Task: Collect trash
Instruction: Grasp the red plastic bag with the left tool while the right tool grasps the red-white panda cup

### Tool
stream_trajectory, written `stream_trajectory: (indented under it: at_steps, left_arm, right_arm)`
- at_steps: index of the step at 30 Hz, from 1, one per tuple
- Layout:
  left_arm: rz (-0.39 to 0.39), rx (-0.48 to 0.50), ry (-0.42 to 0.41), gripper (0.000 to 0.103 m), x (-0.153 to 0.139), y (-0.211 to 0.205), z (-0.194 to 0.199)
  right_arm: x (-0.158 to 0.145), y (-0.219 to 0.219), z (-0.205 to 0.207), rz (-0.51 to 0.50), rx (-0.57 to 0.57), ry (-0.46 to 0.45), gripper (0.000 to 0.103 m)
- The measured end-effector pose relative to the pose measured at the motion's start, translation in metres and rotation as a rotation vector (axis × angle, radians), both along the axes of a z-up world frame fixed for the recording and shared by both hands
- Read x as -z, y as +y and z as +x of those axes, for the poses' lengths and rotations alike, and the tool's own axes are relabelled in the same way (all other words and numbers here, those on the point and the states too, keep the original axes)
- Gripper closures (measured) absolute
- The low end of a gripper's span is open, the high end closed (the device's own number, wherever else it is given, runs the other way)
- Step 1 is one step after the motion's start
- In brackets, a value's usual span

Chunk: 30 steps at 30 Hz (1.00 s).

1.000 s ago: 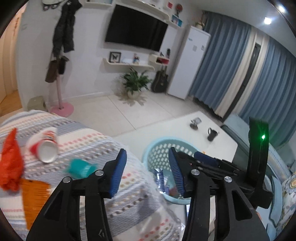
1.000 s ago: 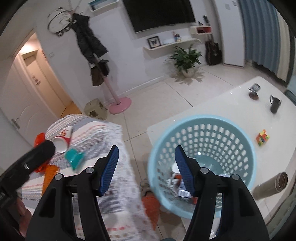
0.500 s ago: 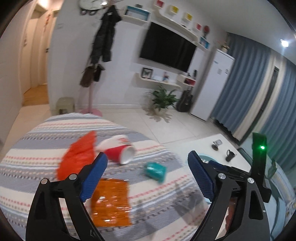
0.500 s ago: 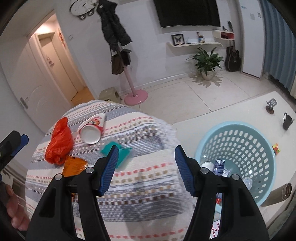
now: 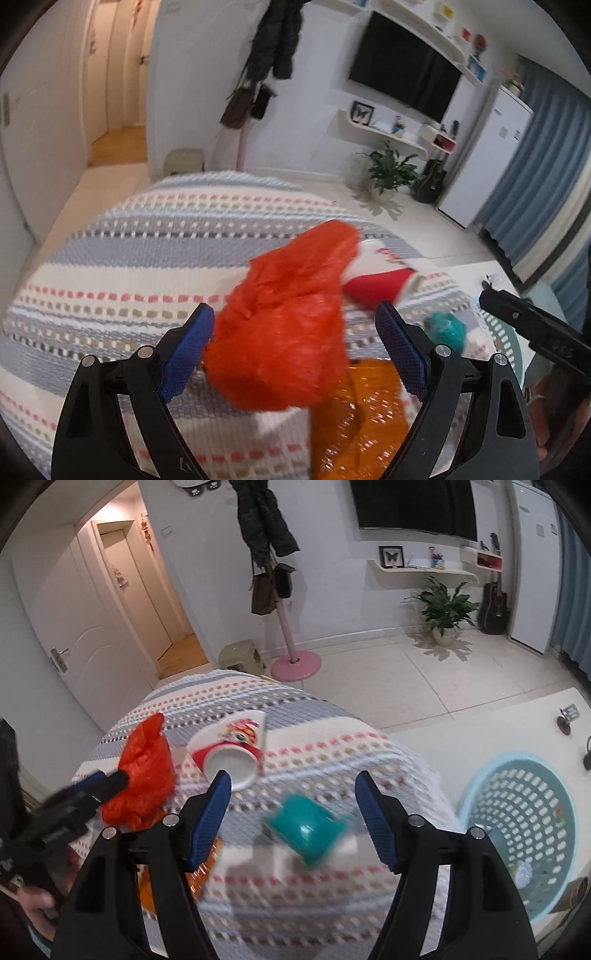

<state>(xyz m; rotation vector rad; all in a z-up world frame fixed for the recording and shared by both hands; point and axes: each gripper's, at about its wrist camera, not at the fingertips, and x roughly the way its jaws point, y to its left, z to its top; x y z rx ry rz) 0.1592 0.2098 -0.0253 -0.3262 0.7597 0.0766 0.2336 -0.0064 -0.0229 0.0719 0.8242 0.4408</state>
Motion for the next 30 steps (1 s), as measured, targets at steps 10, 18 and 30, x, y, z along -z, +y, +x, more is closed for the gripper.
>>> stream_trajectory:
  at_steps: [10, 18, 30]
  left_arm:
    - [-0.066, -0.004, 0.009, 0.046, 0.018, 0.009, 0.003]
    - [-0.059, -0.026, -0.016, 0.056, 0.020, 0.003, -0.004]
    - [-0.067, -0.025, -0.033, 0.057, 0.018, 0.008, -0.016]
  right_arm:
    - [0.023, 0.065, 0.023, -0.022, -0.065, 0.037, 0.036]
    - [0.031, 0.076, 0.041, -0.006, -0.050, 0.068, 0.036]
    - [0.046, 0.090, 0.050, 0.029, -0.108, 0.130, 0.045]
